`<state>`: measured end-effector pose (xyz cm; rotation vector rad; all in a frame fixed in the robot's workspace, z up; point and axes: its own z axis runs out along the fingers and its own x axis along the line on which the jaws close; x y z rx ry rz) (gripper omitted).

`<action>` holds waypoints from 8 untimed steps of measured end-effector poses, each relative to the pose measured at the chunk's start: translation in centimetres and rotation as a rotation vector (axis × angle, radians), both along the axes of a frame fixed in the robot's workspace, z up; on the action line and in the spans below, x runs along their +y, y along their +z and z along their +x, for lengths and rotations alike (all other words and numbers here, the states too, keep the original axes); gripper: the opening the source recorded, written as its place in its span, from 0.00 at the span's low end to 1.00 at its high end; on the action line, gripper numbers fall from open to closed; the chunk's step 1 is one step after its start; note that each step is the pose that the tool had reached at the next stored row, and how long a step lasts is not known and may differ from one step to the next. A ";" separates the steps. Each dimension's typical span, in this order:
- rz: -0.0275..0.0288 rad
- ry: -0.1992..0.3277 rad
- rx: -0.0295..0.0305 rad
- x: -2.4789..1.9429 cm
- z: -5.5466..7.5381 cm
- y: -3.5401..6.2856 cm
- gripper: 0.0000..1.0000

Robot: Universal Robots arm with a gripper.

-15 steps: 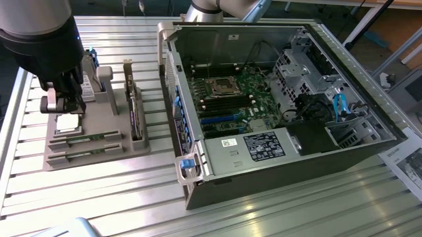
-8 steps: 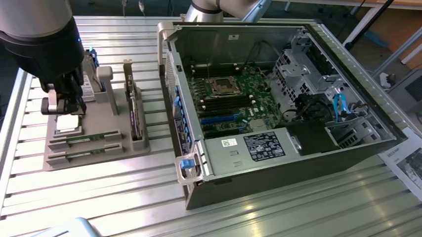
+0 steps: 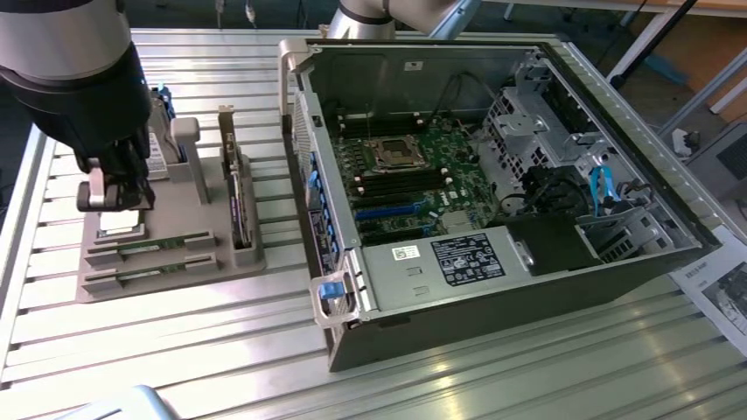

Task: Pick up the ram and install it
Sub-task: 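Pick up the ram and move it above insertion slot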

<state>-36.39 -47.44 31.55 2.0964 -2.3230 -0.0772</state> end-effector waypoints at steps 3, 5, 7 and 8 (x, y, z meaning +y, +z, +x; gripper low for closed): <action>0.0000 0.001 0.0000 -0.24 0.0 -0.46 0.10; 0.0001 0.002 -0.0001 -0.43 0.0 -0.90 0.10; 0.0001 0.002 -0.0001 -0.50 0.0 -1.09 0.10; 0.0000 0.002 -0.0001 -0.54 0.0 -1.21 0.10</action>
